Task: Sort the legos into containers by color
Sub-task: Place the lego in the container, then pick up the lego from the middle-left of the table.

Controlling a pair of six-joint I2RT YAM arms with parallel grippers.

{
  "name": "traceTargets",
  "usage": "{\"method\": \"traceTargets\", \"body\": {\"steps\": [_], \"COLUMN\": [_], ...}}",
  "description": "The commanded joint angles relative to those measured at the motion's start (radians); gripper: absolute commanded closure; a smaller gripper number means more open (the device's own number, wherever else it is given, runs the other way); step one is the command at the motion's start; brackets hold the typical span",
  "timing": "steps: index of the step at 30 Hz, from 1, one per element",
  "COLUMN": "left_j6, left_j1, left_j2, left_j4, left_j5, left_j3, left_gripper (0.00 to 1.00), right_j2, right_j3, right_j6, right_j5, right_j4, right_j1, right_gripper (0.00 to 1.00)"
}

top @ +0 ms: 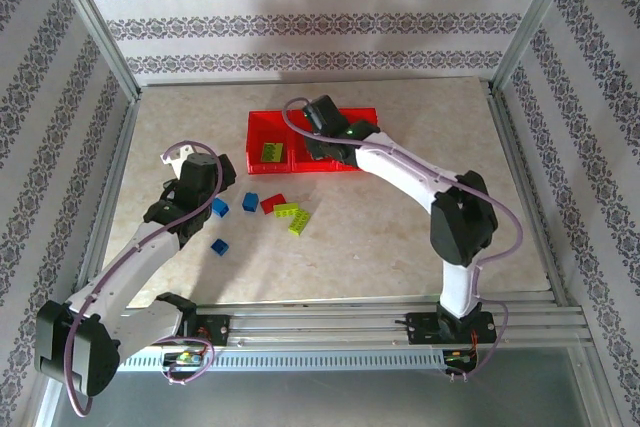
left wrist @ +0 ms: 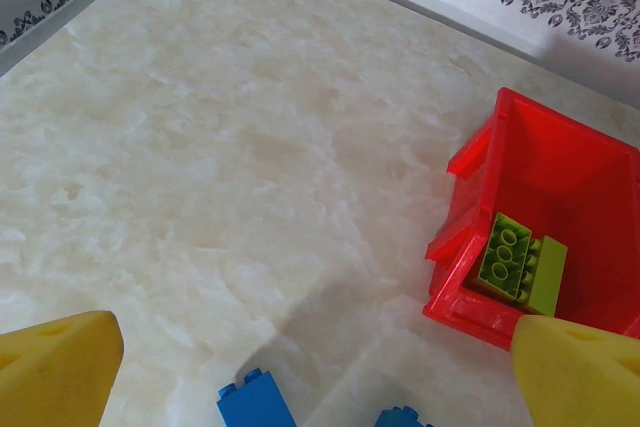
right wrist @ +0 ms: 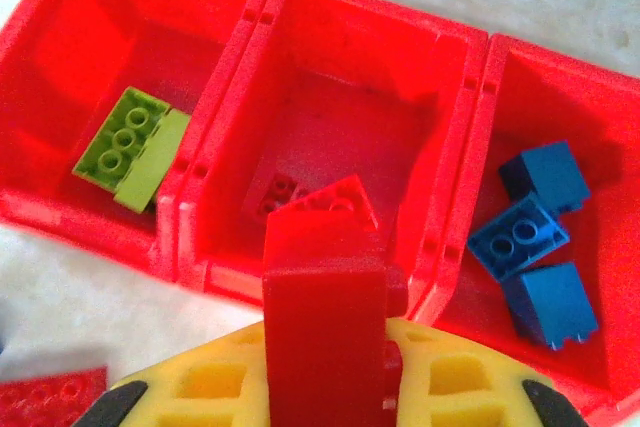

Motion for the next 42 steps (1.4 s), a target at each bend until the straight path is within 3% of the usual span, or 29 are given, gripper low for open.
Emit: {"method": "traceTargets", "body": {"steps": [1,13,21,25,31,42], "left_j6": [0.003,0.023,0.019,0.014,0.004,-0.016], "left_j1": [0.023,0.03,0.034,0.037,0.036,0.038], "left_j2": [-0.019,-0.021,-0.045,-0.052,-0.052,-0.035], "left_j4": [-0.039,-0.105,-0.147,-0.157,-0.182,-0.192], "left_j5": [-0.005,0.041,0.068,0.081,0.085,0.101], "left_j3": [-0.004,0.002,-0.03,-0.043,-0.051,-0.059], "left_gripper": [0.0,0.0,0.0,0.0,0.0,0.0], "right_j2": [0.073,0.321,0.394,0.404,0.386,0.226], "right_j3": [0.08,0.333,0.386,0.39,0.384,0.246], "right_j6": [-0.056,-0.069,-0.072,-0.07,-0.073,-0.07], "right_j5": [-0.001,-0.016,-0.028,-0.034,-0.036,-0.046], "right_j4": [0.033,0.019,0.014,0.011,0.003,0.032], "right_j1": [-0.018,-0.07,-0.073,-0.073,-0.073,-0.063], "right_gripper": [0.84,0.78,0.7,0.58,0.5,0.27]}}
